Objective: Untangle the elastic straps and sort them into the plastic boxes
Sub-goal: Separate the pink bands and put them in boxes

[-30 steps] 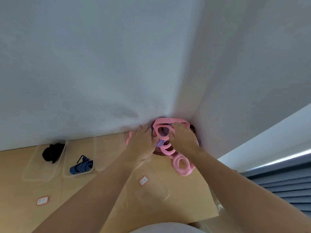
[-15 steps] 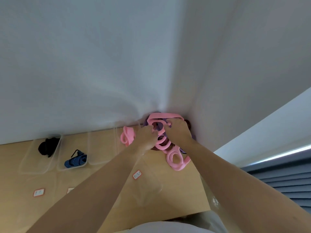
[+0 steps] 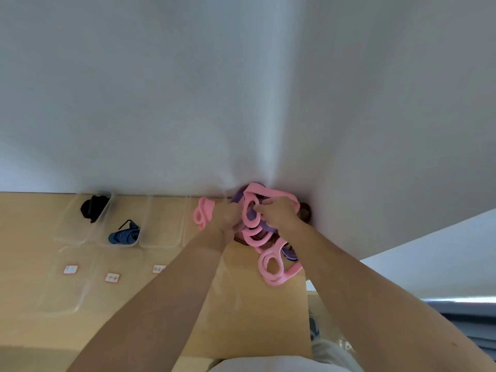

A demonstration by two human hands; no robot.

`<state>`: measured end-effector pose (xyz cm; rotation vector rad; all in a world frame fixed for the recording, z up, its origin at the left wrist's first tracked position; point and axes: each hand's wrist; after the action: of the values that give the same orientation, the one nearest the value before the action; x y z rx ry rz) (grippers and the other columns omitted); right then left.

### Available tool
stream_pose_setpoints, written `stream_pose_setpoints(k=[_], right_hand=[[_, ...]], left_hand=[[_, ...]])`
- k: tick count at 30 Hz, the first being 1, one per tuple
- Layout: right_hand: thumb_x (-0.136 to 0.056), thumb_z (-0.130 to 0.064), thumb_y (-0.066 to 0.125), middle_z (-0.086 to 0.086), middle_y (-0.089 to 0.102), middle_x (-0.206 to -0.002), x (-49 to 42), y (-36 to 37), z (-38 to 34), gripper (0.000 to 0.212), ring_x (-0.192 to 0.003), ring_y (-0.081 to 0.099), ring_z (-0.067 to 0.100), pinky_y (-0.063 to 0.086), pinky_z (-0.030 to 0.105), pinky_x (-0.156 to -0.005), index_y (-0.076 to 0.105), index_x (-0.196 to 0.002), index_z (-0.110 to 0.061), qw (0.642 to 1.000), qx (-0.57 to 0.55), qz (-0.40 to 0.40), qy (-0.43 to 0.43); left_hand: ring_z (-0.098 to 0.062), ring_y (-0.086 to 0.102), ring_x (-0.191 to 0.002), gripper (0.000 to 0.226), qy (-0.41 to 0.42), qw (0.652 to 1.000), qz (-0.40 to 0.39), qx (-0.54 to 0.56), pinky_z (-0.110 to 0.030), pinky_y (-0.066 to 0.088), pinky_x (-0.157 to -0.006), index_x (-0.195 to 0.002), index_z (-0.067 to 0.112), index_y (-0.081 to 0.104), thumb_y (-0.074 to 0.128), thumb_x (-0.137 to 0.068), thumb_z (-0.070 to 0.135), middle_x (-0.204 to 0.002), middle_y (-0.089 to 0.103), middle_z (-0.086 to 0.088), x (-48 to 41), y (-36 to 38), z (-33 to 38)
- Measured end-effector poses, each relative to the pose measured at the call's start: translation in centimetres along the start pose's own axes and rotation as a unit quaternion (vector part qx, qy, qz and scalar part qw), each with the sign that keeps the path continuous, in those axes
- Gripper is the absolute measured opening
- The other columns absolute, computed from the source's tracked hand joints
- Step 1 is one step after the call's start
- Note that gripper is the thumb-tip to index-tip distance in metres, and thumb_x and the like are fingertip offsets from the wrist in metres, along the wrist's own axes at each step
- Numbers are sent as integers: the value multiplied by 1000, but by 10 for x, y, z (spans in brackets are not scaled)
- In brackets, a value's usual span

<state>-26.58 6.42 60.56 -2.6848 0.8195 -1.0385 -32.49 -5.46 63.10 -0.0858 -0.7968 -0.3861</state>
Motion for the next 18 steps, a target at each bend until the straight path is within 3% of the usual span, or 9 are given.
stream_pose_setpoints(k=[3,5,7,10,13,15,18], right_hand=[[-81,-8,69,9,59,-68,8,-5,-2,6,-70,58,24,46,33,-63,68,-84,-13,998,-42,-44,19],[-83,-6,65,7,58,-71,18,-12,-1,7,-66,54,23,44,30,-57,69,-81,-12,997,-38,-61,20],[-82,5,60,13,57,-71,31,-19,2,13,-64,51,23,43,29,-57,72,-86,0,991,-106,-73,20],[-81,10,57,20,65,-88,56,-33,4,23,-80,59,29,49,34,-69,71,-100,11,980,-168,-106,-21],[-83,2,60,23,63,-97,85,-48,2,22,-82,57,31,48,32,-67,69,-103,9,949,-255,-174,-71],[-93,-13,64,19,67,-97,107,-55,-3,22,-74,61,23,49,26,-60,71,-109,-1,928,-290,-214,-93],[-99,-23,62,13,71,-90,133,-56,-16,27,-68,62,20,53,26,-59,71,-111,-1,927,-308,-186,-108]], left_hand=[[-16,59,-54,22,23,1000,10,-13,-23,44,-46,-79,8,64,56,-95,-5,-69,65,-6,0,1,-4],[-14,53,-49,18,43,997,18,-54,-20,37,-40,-77,9,65,63,-91,-1,-68,60,-5,3,-3,-3],[-10,54,-45,12,68,996,1,-65,-18,36,-38,-83,8,69,65,-94,3,-69,61,-5,9,-9,-1],[-5,65,-56,13,100,990,-57,-86,-18,46,-45,-107,5,74,69,-97,12,-81,72,-3,25,-18,6],[-9,69,-71,17,119,978,-139,-102,-18,50,-53,-109,9,76,67,-99,19,-92,77,-5,46,-25,12],[-7,62,-58,14,151,966,-189,-94,-17,46,-48,-102,11,77,64,-100,16,-81,75,-1,61,-26,19],[-6,52,-48,23,225,943,-222,-99,-19,39,-46,-89,22,79,63,-100,11,-71,71,3,86,-22,31]])
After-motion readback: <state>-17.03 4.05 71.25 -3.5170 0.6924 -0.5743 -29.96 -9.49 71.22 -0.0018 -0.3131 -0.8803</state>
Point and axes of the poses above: each hand's wrist, its own x-axis away from the middle knuckle, its own y-axis out of the palm, z = x × y
